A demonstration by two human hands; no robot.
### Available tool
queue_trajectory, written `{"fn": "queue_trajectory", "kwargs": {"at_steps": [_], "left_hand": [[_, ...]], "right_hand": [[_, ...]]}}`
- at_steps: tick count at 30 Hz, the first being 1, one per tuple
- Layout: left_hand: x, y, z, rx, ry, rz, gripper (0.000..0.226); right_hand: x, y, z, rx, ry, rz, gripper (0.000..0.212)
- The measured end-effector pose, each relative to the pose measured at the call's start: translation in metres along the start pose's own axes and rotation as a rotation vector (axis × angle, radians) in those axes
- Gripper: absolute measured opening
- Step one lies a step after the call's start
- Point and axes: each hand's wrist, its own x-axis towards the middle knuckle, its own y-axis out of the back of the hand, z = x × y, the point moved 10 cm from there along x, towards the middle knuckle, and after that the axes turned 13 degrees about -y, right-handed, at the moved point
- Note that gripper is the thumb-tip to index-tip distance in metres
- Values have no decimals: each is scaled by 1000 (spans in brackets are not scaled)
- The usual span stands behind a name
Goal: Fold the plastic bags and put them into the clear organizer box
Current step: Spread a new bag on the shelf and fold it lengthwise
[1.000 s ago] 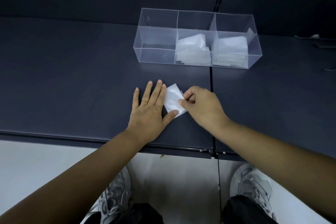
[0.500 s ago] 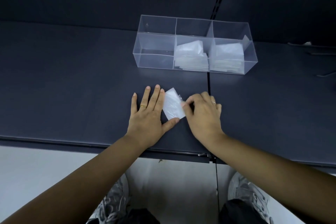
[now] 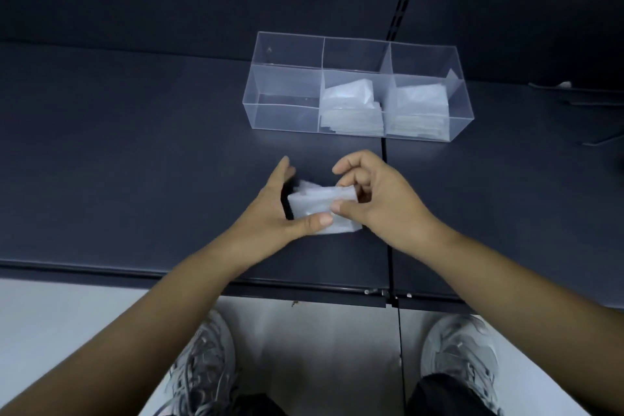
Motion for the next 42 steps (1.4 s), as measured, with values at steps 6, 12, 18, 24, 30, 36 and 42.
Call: {"fn": "queue_trajectory", "kwargs": {"at_steps": [6, 12, 18, 24, 30, 36, 42], "left_hand": [[17, -6, 28, -338, -63, 15, 33], [34, 1, 48, -355, -144, 218, 11], [64, 40, 91, 326, -387, 443, 6], [95, 1, 76, 1089, -390, 146, 69], [97, -4, 64, 1176, -406, 99, 75], [98, -5, 60, 1202, -400, 97, 77], [98, -5, 58, 1204, -401, 77, 78]], "right_hand": [[-12, 25, -12, 175, 19, -90, 37], [-9, 77, 19, 206, -149, 146, 18], [35, 199, 25, 200, -191, 596, 17], [78, 220, 17, -409, -247, 652, 23], [65, 204, -17, -667, -30, 835, 38], [73, 137, 5, -832, -20, 358, 63], [83, 129, 17, -851, -201, 122, 81]]}}
